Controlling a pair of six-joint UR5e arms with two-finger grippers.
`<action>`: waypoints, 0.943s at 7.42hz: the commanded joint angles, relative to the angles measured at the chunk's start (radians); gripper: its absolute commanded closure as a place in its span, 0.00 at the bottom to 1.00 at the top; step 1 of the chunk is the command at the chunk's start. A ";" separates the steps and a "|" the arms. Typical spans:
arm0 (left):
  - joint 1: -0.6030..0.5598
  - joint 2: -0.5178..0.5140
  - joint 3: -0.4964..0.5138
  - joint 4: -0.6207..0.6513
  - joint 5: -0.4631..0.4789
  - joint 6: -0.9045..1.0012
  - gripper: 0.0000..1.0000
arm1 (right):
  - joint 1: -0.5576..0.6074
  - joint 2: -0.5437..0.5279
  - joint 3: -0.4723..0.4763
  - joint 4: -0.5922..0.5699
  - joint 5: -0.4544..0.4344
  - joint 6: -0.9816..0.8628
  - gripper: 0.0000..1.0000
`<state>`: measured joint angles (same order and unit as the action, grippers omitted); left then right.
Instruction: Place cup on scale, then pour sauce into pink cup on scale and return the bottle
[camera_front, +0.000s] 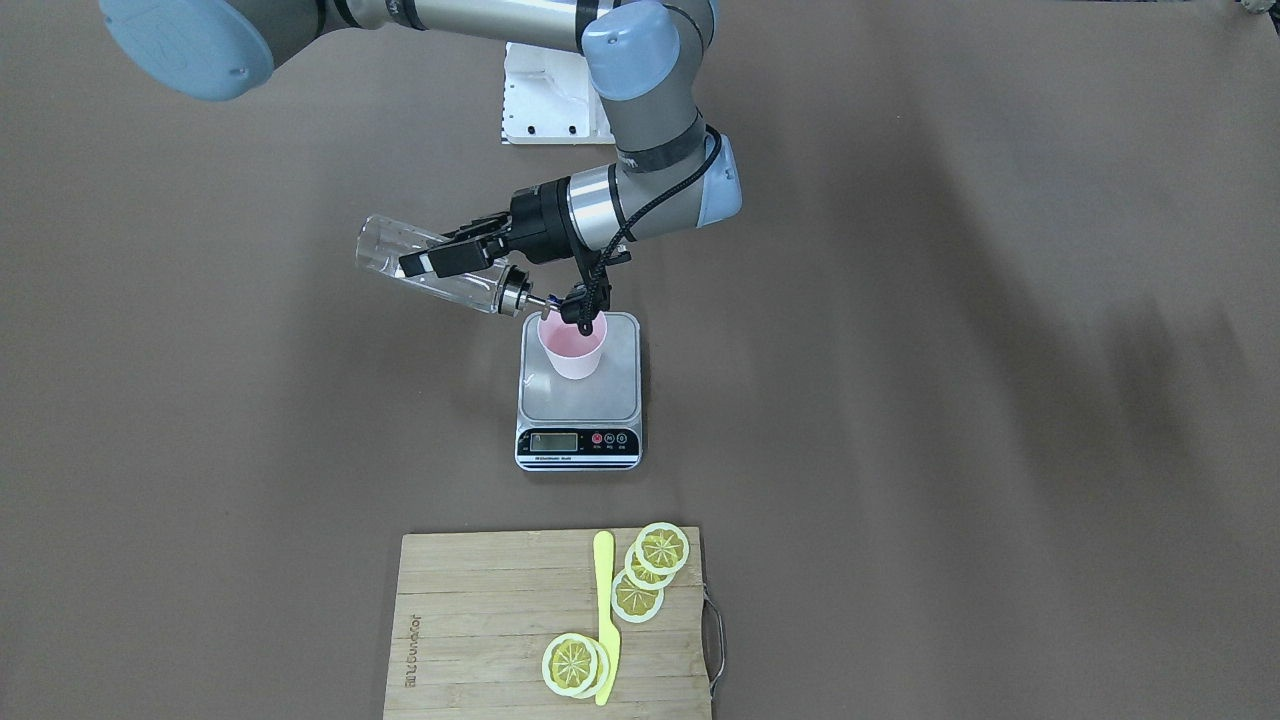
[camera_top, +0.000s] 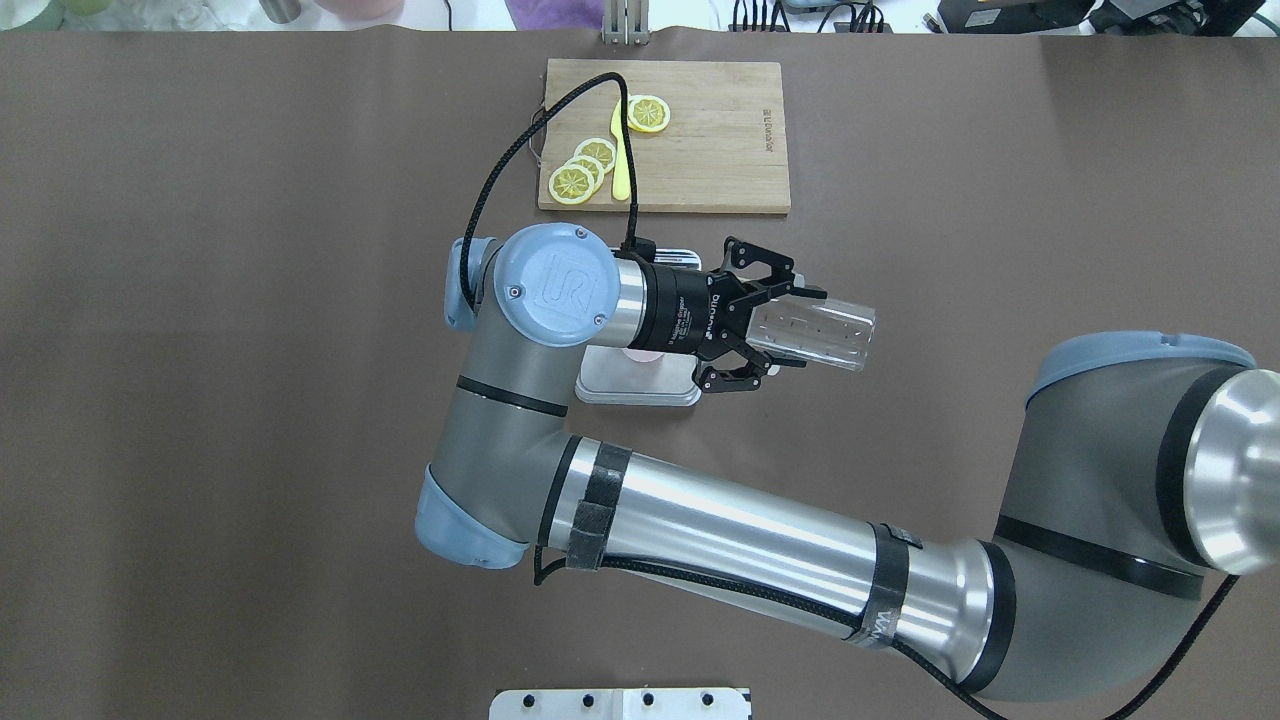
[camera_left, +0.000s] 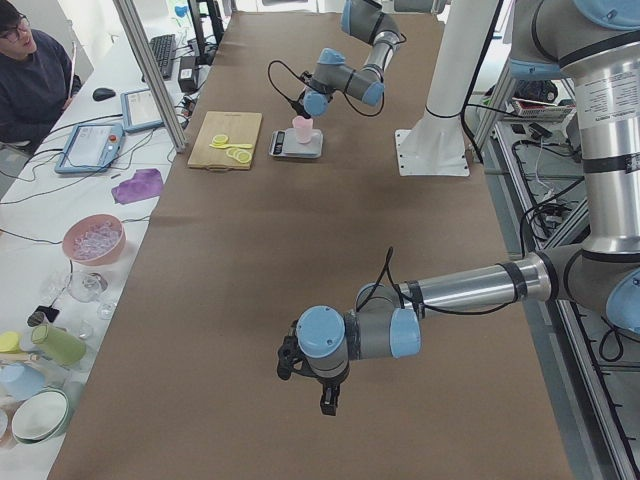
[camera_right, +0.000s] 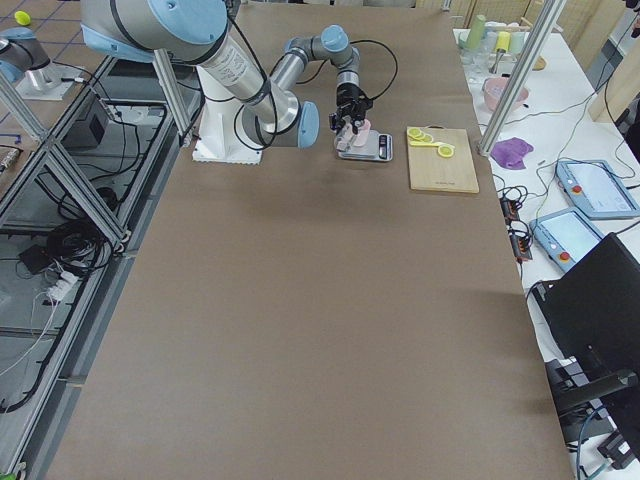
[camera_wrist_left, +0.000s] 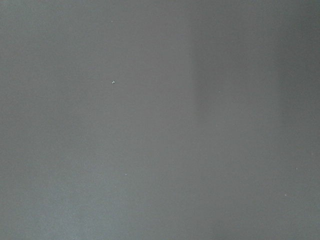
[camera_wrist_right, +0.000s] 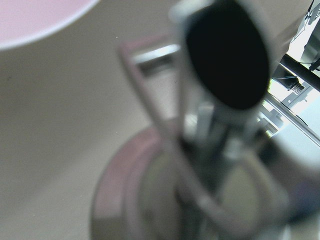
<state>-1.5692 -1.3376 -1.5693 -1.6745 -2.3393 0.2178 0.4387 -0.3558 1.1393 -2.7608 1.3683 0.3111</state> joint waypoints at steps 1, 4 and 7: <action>0.000 0.000 0.000 0.001 0.000 0.000 0.02 | 0.000 0.011 -0.013 -0.005 0.000 0.000 1.00; 0.000 0.000 0.000 0.001 0.000 0.000 0.02 | 0.000 0.017 -0.020 -0.029 0.000 0.000 1.00; 0.000 0.000 0.000 0.001 -0.002 0.000 0.02 | 0.000 0.023 -0.036 -0.040 0.002 0.020 1.00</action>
<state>-1.5693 -1.3376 -1.5693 -1.6736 -2.3403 0.2178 0.4397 -0.3365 1.1120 -2.7974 1.3693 0.3181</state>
